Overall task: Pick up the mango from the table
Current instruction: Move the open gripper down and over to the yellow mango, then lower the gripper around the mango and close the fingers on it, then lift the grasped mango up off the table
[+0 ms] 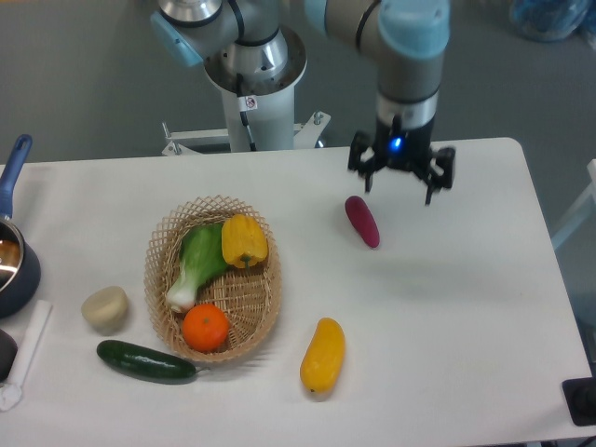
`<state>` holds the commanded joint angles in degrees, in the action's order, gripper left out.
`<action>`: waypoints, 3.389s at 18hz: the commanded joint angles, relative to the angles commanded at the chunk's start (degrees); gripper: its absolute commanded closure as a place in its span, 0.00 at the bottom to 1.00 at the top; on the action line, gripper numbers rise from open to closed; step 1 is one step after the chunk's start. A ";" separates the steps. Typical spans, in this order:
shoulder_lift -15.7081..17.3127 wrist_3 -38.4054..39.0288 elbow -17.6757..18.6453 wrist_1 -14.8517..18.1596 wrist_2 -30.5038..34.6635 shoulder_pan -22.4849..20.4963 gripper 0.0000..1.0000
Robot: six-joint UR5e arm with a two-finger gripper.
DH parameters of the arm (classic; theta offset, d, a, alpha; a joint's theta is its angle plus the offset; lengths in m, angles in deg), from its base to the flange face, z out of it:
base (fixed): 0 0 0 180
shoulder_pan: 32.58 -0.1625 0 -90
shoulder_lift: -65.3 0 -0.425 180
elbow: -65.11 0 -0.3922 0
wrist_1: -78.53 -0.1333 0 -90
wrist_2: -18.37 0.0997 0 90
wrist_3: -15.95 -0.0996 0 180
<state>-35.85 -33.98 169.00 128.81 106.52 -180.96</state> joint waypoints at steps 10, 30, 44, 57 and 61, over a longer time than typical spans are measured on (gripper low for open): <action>-14.59 7.56 -12.74 -0.10 -4.65 3.26 0.00; -23.38 7.04 -15.56 -0.97 -5.45 8.10 0.00; -25.24 6.95 -16.00 -1.94 -5.01 9.59 0.00; -25.15 6.95 -16.79 -1.94 -4.39 9.59 0.68; -23.14 6.95 -18.89 -1.85 -4.04 9.50 0.68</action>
<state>-58.99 -27.02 150.10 126.96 102.48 -171.45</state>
